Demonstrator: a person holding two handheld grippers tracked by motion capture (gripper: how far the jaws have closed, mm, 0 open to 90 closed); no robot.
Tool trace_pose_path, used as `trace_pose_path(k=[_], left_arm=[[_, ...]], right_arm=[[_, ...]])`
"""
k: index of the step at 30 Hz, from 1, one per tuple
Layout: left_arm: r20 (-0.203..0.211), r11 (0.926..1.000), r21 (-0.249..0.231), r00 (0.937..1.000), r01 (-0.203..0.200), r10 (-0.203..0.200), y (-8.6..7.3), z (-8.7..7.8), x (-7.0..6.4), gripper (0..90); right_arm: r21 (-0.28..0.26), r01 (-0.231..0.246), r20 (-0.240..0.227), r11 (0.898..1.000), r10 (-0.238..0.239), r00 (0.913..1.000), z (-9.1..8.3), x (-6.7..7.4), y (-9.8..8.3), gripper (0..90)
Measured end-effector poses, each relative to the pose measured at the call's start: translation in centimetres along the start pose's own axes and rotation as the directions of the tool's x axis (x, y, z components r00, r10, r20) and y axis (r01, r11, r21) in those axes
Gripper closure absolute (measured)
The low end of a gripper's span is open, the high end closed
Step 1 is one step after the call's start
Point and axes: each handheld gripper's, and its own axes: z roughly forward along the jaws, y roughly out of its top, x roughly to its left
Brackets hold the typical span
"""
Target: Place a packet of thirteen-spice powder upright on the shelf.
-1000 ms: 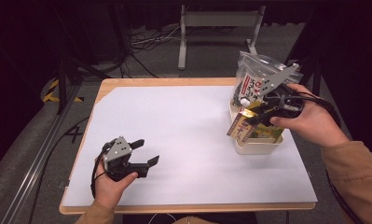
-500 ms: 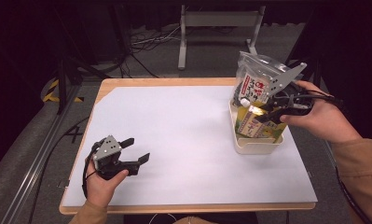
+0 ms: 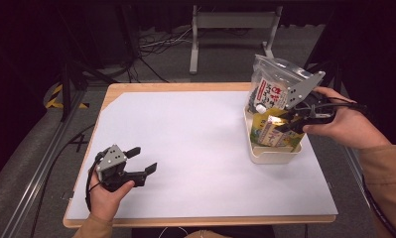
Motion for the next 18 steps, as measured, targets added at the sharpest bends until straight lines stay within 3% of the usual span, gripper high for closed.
trace_pose_path(k=[6, 18], left_arm=[[0.006, 1.0, 0.005, 1.0, -0.003, 0.003, -0.1, 0.2, 0.0, 20.8], [0.017, 0.9999, 0.007, 0.9998, 0.009, -0.009, -0.2, 0.3, 0.0, 21.8]], right_arm=[[0.029, 0.045, -0.012, 0.999, -0.045, 0.9989, 0.5, -0.2, -0.3, 68.6], [0.044, 0.053, -0.047, 0.998, -0.051, 0.9976, 1.2, -0.4, -0.9, 68.5]])
